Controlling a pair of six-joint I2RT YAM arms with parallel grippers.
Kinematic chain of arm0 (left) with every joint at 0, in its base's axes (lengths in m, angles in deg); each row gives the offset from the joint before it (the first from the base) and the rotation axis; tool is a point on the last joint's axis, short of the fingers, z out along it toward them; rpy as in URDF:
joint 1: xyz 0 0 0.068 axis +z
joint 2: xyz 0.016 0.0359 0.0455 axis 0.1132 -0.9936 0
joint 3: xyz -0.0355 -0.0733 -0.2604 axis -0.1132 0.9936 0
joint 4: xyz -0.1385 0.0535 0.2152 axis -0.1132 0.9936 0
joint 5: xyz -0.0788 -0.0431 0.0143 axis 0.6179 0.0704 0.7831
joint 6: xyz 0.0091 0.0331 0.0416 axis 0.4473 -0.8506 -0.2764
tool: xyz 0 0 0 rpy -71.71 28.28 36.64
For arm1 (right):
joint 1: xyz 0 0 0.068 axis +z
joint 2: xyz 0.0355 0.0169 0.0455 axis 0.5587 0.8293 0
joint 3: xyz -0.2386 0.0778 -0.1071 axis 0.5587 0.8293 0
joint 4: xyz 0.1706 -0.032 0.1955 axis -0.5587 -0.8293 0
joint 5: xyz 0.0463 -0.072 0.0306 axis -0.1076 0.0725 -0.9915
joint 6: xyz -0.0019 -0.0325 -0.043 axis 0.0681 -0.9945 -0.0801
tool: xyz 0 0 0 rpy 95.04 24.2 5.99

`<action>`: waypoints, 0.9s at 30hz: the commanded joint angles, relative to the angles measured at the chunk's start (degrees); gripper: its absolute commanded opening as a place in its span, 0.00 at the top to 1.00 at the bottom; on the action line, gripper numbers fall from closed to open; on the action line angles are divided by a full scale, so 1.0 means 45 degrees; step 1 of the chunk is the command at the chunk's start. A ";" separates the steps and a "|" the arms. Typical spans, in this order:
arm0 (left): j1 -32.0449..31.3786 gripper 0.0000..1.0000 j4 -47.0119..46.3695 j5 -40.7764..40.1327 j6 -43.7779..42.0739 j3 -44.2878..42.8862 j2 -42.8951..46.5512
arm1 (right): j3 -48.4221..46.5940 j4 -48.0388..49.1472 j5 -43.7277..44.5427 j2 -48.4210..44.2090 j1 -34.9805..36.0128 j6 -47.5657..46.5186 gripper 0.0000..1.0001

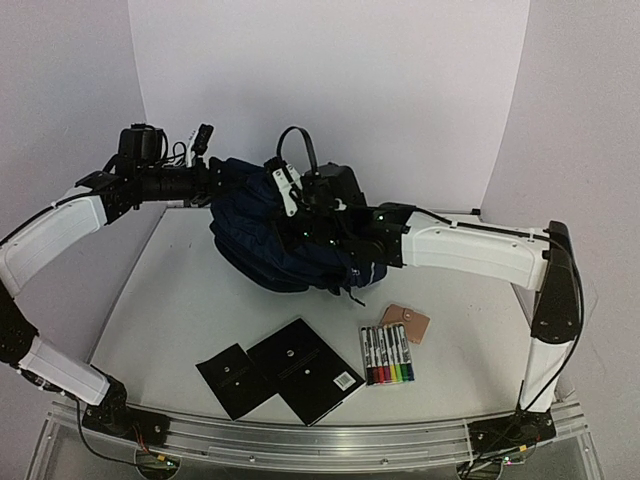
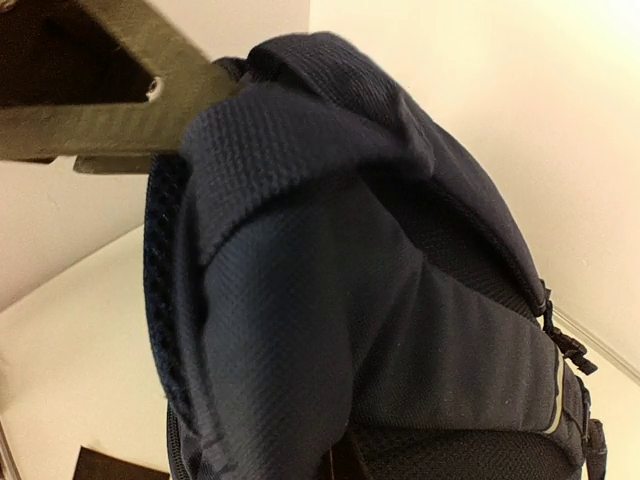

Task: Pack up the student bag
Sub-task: Adjust the student bag at the center of the board.

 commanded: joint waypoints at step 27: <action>0.1041 0.00 -0.0071 -0.2426 -0.0500 0.0704 0.1885 | 0.2935 0.5885 -0.1647 -0.3055 -0.5982 0.9399 1.00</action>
